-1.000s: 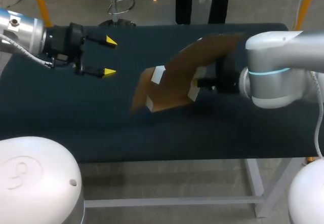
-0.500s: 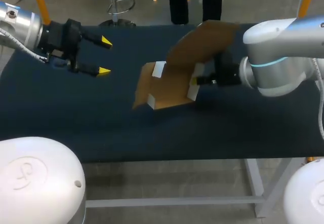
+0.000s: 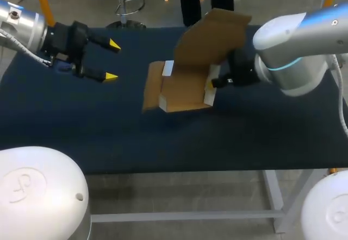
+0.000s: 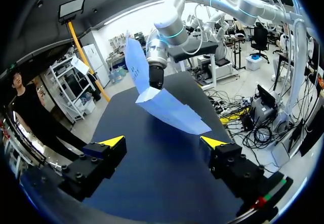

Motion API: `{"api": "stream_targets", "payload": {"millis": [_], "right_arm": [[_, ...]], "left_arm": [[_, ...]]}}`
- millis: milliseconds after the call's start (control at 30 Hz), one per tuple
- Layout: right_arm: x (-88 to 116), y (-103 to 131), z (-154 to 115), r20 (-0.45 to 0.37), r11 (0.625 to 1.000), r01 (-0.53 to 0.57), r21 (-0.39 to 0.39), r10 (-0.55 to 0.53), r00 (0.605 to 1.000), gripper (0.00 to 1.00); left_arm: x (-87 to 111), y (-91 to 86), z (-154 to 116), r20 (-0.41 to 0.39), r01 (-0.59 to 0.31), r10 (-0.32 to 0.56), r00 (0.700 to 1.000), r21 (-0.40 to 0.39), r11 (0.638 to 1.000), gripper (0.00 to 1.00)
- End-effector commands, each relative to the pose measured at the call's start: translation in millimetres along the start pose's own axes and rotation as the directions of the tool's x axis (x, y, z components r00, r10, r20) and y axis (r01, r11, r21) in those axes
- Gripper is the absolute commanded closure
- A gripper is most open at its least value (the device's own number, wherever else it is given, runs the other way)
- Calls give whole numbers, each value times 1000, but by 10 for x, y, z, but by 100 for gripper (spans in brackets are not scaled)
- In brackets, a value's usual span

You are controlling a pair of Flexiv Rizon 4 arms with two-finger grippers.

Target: Assemble the packaging by folding the flat box into shape, placing the metal phone stand inside, and closing the box properly

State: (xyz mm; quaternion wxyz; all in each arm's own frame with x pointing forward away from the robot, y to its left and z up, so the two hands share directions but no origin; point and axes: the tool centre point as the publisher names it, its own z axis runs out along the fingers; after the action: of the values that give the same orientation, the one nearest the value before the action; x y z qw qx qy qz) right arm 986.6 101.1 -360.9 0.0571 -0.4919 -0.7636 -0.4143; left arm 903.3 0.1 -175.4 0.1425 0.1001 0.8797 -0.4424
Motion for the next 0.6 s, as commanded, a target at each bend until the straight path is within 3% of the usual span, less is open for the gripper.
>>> {"api": "stream_targets", "payload": {"millis": [33, 333, 600], "right_arm": [[20, 50, -36, 28, 982, -36, 183, 31, 999, 100], [-7, 6, -24, 73, 955, -109, 275, 93, 993, 100], [37, -90, -26, 130, 930, -204, 305, 172, 976, 100]], "left_arm": [[-71, 47, 37, -45, -3, 2, 999, -15, 1000, 0], [-75, 182, 15, -46, -24, 21, 999, -76, 997, 0], [-38, 250, -30, -47, -34, 29, 998, -113, 993, 0]]}}
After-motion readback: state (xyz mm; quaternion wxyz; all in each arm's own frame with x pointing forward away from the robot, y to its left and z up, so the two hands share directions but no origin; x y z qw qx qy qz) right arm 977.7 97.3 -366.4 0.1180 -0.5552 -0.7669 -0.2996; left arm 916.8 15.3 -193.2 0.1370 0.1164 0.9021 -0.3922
